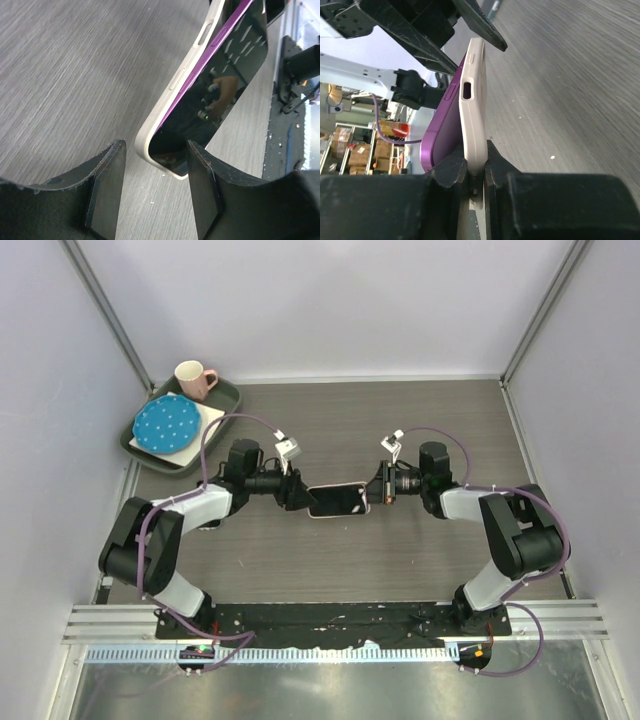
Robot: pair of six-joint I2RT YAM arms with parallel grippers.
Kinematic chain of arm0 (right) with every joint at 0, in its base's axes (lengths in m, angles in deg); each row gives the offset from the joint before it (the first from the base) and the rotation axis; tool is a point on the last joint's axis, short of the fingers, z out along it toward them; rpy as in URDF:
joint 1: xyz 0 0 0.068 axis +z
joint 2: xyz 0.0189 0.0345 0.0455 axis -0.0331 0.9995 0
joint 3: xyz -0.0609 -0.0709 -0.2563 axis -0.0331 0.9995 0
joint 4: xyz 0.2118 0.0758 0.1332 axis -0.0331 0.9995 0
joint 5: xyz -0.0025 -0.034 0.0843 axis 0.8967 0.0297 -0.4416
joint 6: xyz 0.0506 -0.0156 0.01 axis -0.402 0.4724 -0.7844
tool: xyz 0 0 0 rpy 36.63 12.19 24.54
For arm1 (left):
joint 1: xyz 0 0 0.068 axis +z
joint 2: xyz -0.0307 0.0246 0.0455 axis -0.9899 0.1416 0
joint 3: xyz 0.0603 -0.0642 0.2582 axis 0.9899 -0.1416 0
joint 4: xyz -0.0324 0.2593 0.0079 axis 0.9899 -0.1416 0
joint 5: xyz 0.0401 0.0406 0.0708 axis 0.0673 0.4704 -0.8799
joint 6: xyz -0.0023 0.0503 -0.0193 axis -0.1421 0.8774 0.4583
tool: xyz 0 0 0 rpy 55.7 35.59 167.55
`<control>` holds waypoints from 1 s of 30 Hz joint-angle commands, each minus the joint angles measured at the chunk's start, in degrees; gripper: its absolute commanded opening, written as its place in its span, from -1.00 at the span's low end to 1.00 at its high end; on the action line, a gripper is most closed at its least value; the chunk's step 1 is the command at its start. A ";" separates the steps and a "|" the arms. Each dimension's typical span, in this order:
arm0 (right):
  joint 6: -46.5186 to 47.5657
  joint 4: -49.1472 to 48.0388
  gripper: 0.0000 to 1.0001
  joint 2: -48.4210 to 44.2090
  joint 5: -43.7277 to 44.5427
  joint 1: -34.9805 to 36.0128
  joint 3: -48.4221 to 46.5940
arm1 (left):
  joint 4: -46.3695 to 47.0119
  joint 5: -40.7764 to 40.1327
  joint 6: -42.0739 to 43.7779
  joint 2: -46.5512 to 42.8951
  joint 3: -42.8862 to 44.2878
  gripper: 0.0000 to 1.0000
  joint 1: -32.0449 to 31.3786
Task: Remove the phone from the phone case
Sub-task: Remove the phone case from the phone.
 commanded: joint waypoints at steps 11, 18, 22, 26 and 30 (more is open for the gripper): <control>20.43 28.93 -0.98 3.27 10.95 -1.07 -9.31 | -0.98 -13.15 19.27 -5.38 1.16 0.24 -6.69; 17.96 29.01 -0.98 3.27 12.97 -1.07 -10.02 | -3.28 -23.28 27.84 -3.90 4.23 0.41 -15.24; 18.05 30.07 -0.98 4.15 13.24 -1.07 -10.63 | -2.75 -24.17 28.20 -0.31 6.34 0.41 -18.05; 19.80 31.74 -0.98 4.68 13.33 -1.07 -11.25 | -4.68 -25.32 31.80 3.39 9.15 0.43 -20.34; 20.33 32.79 -0.98 4.59 13.15 -0.99 -11.51 | -5.91 -23.12 32.42 6.30 11.87 0.51 -20.78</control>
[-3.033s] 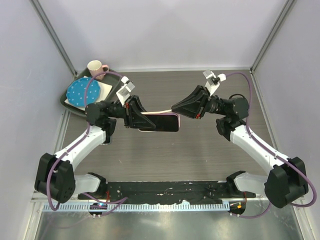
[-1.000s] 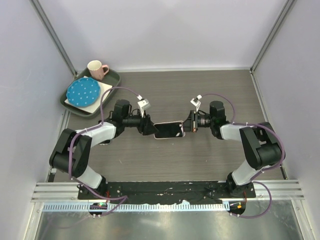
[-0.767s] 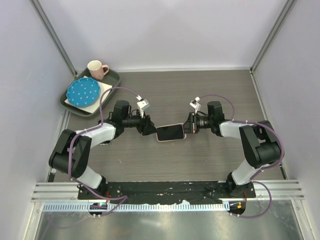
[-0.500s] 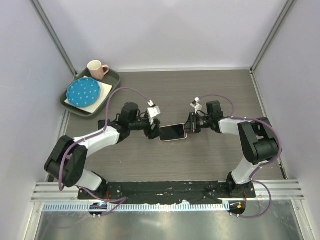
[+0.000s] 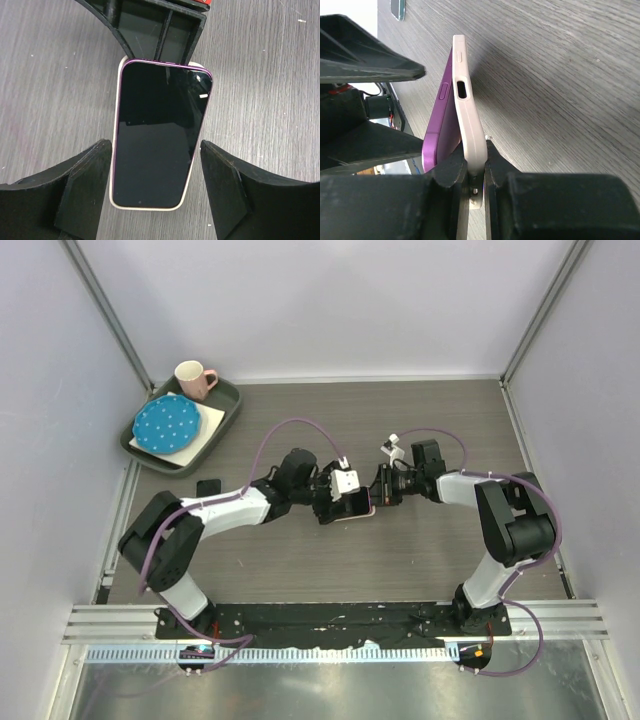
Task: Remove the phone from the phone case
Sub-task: Remove the phone case from the phone.
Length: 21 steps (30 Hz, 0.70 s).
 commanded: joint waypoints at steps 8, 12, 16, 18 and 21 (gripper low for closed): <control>2.39 0.87 -0.98 -0.35 -1.15 -0.07 -2.93 | -5.32 5.24 3.61 5.38 7.42 0.58 -1.85; 2.39 0.87 -0.98 -0.70 -1.15 0.02 -2.84 | -5.32 3.40 3.70 6.43 8.04 0.57 -2.83; 2.48 0.87 -0.98 -1.23 -1.49 -0.07 -2.84 | -4.10 0.49 4.41 7.22 7.51 0.59 -3.88; 2.48 0.78 -0.98 -1.23 -1.58 -0.16 -2.84 | -3.83 -0.04 4.49 7.57 7.68 0.60 -4.06; 2.48 0.78 -0.98 -1.23 -1.58 0.02 -2.84 | -4.09 -0.65 4.58 7.84 7.95 0.61 -4.50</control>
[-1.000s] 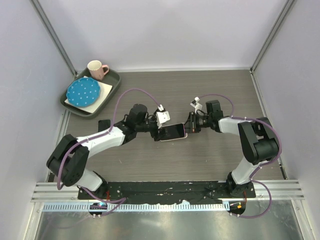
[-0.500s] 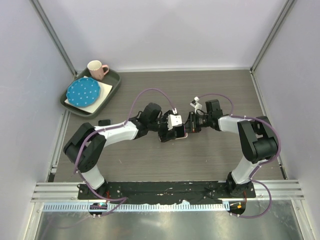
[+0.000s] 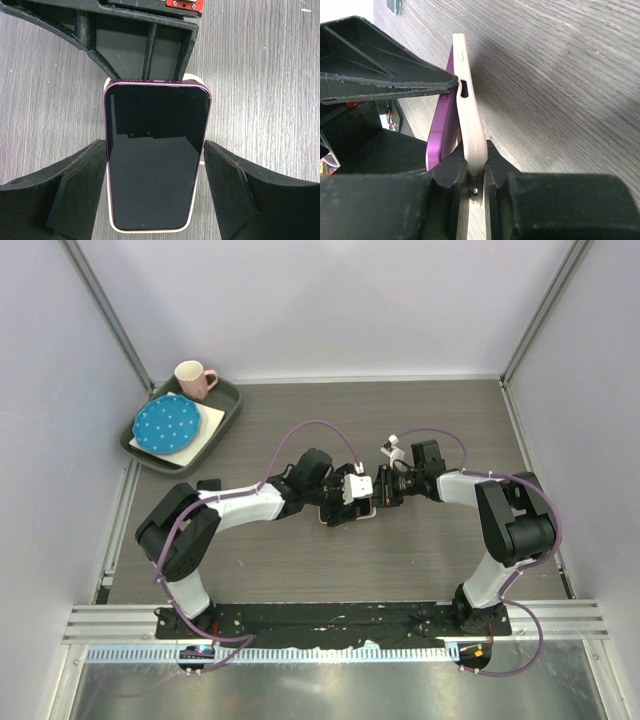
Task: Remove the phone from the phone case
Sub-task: Remove the phone case from the phone.
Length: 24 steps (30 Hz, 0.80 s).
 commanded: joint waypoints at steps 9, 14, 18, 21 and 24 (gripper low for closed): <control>0.87 -2.11 -0.98 -1.76 -1.96 0.02 -2.14 | 0.23 -0.63 0.25 2.27 2.18 0.53 -1.48; 0.43 -2.37 -0.98 -1.85 -2.57 0.02 -2.14 | -0.12 -0.55 -0.36 2.71 2.71 0.41 -1.48; 0.34 -2.46 -0.98 -1.76 -2.57 -0.07 -2.14 | -0.29 -0.37 -0.36 2.80 2.53 0.24 -1.66; 0.08 -2.55 -0.98 -1.76 -2.66 -0.16 -2.31 | -0.21 -0.37 -0.63 2.36 1.83 0.40 -1.74; -0.01 -2.63 -0.98 -1.76 -2.84 -0.07 -2.31 | 0.32 -0.55 -0.63 1.57 0.60 0.48 -1.75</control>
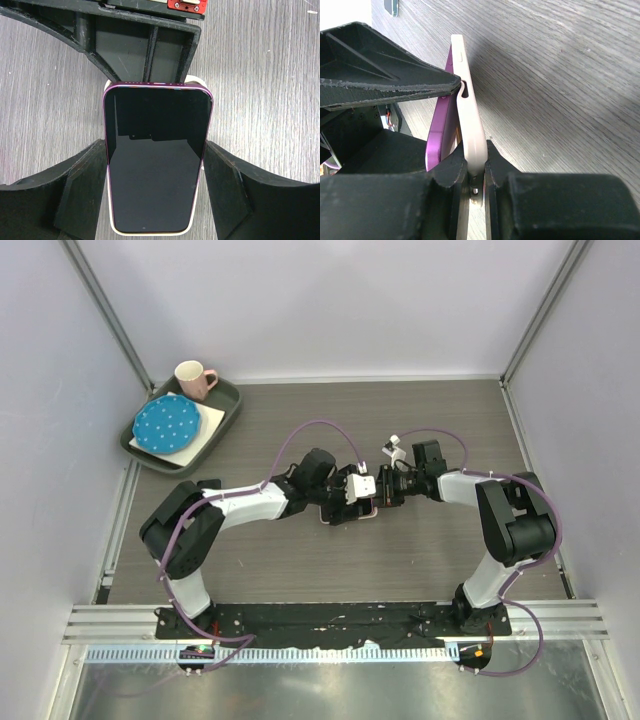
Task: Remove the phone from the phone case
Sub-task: Remove the phone case from the phone.
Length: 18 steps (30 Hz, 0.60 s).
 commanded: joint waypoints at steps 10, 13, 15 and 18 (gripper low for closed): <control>-0.47 -3.55 -0.98 -2.20 -3.80 0.37 -2.14 | 1.60 -0.95 -1.13 2.04 -0.43 0.56 -1.57; -0.39 -3.55 -0.98 -2.11 -3.89 0.28 -2.14 | 1.25 -0.95 -1.13 2.04 -0.25 0.56 -1.66; -0.47 -3.55 -0.98 -1.93 -4.15 0.37 -2.22 | 1.24 -0.95 -1.13 2.22 -0.34 0.62 -1.66; -0.47 -3.55 -0.98 -1.93 -4.07 0.37 -2.31 | 1.16 -0.60 -1.13 2.39 -0.34 0.61 -1.58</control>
